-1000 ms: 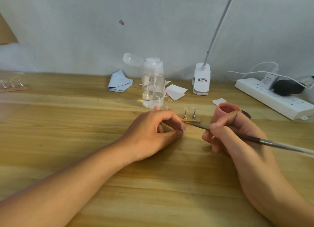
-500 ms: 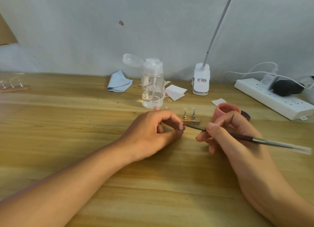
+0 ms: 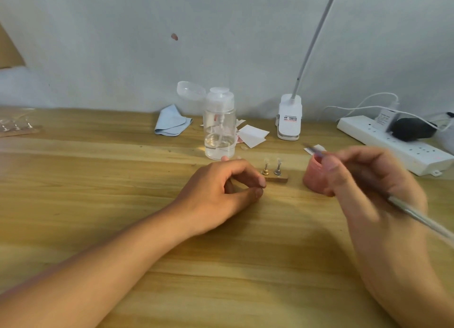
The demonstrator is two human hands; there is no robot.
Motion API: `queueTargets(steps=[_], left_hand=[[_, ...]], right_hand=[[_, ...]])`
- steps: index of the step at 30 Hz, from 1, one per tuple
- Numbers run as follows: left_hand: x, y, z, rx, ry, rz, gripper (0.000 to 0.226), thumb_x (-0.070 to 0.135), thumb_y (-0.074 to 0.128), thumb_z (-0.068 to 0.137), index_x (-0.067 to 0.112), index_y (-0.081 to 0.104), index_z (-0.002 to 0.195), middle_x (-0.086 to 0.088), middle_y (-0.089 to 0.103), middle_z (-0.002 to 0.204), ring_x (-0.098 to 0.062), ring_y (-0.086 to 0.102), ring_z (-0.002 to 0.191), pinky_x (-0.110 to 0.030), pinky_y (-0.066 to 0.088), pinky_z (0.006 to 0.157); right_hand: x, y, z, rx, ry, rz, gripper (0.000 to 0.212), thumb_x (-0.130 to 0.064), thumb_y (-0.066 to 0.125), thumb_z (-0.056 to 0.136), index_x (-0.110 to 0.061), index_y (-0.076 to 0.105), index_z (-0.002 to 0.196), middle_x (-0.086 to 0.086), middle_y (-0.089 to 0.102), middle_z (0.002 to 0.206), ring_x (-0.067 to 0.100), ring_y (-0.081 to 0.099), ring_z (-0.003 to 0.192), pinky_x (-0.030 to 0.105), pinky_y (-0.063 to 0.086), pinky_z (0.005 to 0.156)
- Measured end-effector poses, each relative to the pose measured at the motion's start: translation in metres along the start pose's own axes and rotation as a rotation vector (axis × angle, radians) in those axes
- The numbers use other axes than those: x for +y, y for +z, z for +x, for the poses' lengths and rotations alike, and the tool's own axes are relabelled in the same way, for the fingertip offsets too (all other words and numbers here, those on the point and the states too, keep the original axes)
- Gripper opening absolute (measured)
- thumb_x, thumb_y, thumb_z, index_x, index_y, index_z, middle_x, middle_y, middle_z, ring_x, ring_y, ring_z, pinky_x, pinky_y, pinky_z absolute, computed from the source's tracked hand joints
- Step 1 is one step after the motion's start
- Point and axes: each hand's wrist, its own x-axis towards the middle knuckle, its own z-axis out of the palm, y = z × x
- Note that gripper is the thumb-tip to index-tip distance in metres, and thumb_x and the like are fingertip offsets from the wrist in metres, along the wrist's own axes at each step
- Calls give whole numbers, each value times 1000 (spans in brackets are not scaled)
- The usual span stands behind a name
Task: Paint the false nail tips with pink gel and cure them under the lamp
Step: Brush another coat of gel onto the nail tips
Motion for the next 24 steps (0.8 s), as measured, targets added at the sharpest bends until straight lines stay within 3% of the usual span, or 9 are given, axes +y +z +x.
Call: queueTargets(steps=[1,3,8,14,19,24], left_hand=[[0,0,0,2,-2,-2,13,20,75,87,31,70,85,22,71,89,0,39,47,-8,31,50],[1,1,0,13,-3,0,15,18,75,86,32,70,84,23,71,87,-1,37,45,-8,30,49],[1,0,0,30,-1,15,21,16,75,85,35,69,81,23,72,89,-2,34,43,-12,30,47],[1,0,-1,19,8,22,22,18,75,85,39,69,82,23,72,91,-2,35,45,-13,31,48],[1,0,0,22,16,30,21,19,75,86,39,69,81,23,73,91,-1,35,42,-12,30,47],[1,1,-1,25,16,43,16,19,75,85,34,70,82,23,72,92,-2,37,45,-14,32,49]], right_hand=[[-1,-3,4,44,-10,-15,2,-9,63,91,-9,62,93,4,71,79,8,64,68,16,49,64],[0,-12,13,182,27,-22,12,-5,57,93,-14,65,92,-6,71,72,1,61,64,17,47,65],[12,-23,24,353,215,-86,21,-10,48,93,-25,58,82,-6,56,65,6,45,59,27,38,63],[20,-21,25,288,275,-164,20,-13,49,93,-27,55,81,-7,53,68,2,43,56,23,35,57],[25,-21,23,168,249,-214,21,-11,50,96,-26,56,82,-10,54,69,-5,45,56,11,37,55],[27,-22,23,186,210,-192,15,-13,52,96,-23,59,87,-13,58,66,-4,48,56,17,40,61]])
